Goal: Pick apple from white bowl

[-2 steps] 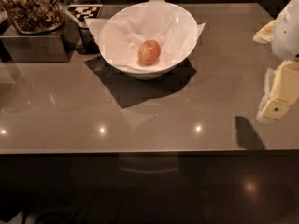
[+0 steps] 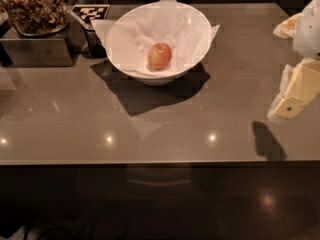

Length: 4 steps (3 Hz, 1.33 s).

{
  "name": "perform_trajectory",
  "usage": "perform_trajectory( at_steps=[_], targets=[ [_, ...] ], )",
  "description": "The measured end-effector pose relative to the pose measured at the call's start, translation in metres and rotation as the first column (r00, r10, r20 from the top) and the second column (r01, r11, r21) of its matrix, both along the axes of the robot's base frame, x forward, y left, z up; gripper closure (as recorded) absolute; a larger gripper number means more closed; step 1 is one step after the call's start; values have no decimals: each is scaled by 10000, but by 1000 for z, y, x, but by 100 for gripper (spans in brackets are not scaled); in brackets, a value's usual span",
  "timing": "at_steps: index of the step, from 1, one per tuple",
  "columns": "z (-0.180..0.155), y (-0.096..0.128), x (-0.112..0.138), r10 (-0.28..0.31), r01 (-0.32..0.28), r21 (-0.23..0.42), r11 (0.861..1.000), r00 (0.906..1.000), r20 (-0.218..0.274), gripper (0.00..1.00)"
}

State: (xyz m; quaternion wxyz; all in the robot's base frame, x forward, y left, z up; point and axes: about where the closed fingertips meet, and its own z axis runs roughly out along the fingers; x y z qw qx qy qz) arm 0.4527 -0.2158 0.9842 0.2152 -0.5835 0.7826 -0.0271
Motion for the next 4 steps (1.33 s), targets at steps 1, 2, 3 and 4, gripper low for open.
perform_trajectory(
  at_steps=[1,2,3,4],
  targets=[
    [9,-8,40,-808,576,2235,9730,9921,960,0],
    [15,-6,80,-1480,1089,3662,9242,9857,806,0],
    [16,-4,82,-1508,1112,3716,9217,9854,792,0],
    [14,13,90,-1517,1026,3924,9141,9838,960,0]
  ],
)
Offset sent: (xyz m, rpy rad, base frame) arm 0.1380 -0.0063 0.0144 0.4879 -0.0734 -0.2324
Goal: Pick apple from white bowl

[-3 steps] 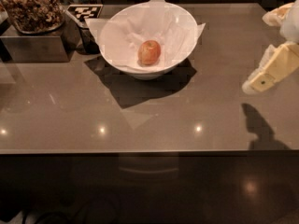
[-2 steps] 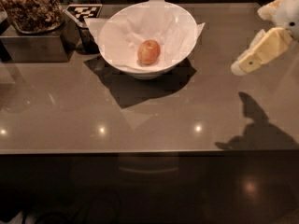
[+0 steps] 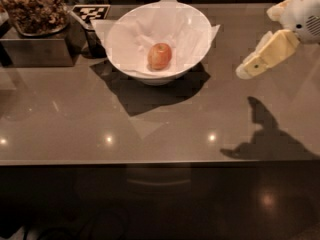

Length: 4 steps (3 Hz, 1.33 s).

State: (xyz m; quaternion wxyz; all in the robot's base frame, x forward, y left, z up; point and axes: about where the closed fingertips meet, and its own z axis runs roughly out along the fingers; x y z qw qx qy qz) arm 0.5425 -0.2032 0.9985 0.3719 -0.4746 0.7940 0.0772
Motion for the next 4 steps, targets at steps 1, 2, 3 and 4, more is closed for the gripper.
perform_trajectory(
  at_steps=[1,2,3,4],
  targets=[
    [2,35,25,693,-689,-232,9974,9975,158,0],
    [13,76,50,1572,-1541,-756,9852,9868,376,0],
    [11,105,62,2468,-2428,-1145,9633,9688,222,0],
    [11,108,60,2445,-2407,-1078,9646,9694,225,0]
  ],
)
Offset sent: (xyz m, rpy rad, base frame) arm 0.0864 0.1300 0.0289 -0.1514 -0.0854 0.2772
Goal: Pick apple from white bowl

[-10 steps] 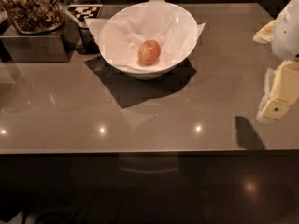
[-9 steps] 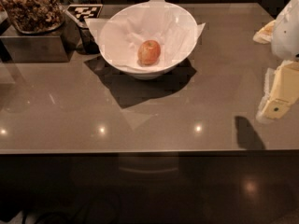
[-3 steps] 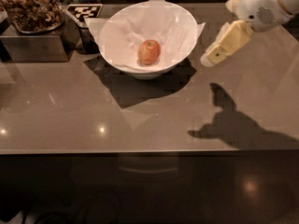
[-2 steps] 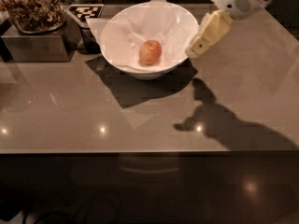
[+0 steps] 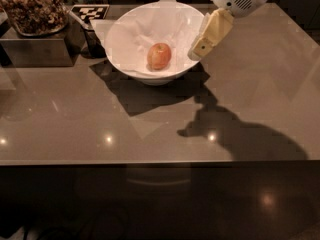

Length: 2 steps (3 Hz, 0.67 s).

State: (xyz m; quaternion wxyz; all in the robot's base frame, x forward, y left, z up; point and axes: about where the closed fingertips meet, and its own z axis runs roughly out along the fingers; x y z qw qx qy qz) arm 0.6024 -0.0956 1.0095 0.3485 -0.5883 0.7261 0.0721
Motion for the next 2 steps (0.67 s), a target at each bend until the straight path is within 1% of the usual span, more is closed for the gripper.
perform_trajectory(
  at_steps=[1,2],
  targets=[
    [-2,-1,18,-341,329,901,9954,9994,117,0],
    [-1,12,50,-178,136,1384,9903,9994,292,0]
  ],
)
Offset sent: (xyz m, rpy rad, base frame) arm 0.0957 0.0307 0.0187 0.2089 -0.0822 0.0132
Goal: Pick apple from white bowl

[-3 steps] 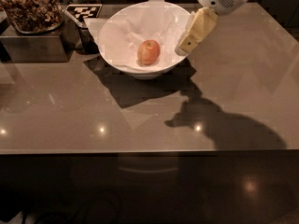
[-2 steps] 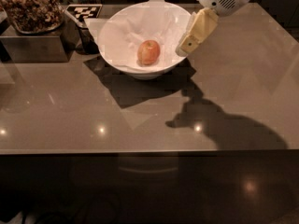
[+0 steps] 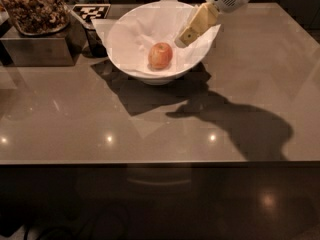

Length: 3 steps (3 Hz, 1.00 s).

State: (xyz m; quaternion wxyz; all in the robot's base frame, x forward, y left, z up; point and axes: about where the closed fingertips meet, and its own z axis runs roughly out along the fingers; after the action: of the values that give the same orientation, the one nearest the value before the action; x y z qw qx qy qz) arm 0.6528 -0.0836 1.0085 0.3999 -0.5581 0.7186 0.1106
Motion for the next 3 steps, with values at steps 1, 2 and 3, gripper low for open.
perform_trajectory(
  at_steps=[1,2,3],
  targets=[
    [6,0,3,-14,13,68,10000,9999,124,19],
    [6,0,3,-9,8,69,10000,9999,123,27],
    [-1,15,12,372,-373,204,9991,9993,78,16]
  ],
)
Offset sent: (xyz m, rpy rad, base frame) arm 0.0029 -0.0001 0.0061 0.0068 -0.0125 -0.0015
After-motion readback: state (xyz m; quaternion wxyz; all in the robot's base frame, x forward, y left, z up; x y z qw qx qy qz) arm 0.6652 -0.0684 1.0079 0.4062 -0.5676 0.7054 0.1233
